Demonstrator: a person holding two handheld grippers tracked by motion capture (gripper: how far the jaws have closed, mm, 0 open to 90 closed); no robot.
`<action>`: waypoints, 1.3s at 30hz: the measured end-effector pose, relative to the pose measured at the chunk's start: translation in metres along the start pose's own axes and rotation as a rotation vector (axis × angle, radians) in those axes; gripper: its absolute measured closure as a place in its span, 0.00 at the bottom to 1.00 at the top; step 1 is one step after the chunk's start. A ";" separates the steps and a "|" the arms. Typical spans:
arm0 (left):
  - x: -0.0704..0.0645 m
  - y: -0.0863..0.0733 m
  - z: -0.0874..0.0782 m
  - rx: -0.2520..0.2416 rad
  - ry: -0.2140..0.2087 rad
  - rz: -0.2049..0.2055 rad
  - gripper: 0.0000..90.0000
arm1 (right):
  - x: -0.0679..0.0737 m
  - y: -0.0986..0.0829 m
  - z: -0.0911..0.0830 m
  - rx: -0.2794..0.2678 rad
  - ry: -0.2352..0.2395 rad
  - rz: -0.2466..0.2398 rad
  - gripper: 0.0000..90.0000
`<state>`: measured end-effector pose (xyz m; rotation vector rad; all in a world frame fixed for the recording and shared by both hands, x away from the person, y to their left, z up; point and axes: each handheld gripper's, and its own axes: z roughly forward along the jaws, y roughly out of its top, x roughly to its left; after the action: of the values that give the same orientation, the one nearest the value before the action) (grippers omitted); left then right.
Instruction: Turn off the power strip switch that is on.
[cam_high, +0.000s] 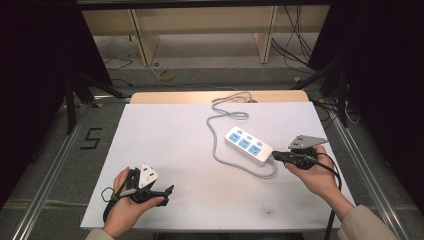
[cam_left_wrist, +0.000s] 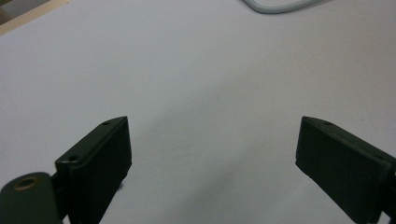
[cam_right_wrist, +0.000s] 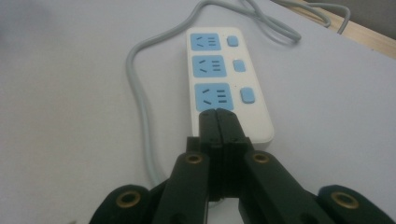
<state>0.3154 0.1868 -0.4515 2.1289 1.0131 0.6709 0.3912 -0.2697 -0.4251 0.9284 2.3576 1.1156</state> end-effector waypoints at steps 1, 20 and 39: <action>0.000 0.000 0.000 0.001 0.000 0.001 0.11 | 0.000 0.000 0.000 0.000 0.000 0.000 1.00; -0.001 0.000 0.001 0.001 0.001 0.006 0.11 | -0.007 0.013 0.018 0.047 -0.001 0.012 1.00; -0.003 0.002 0.001 -0.003 -0.005 0.013 0.11 | -0.011 0.020 0.032 0.083 0.004 0.020 1.00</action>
<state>0.3150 0.1831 -0.4510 2.1355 0.9953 0.6731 0.4255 -0.2510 -0.4284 0.9812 2.4186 1.0348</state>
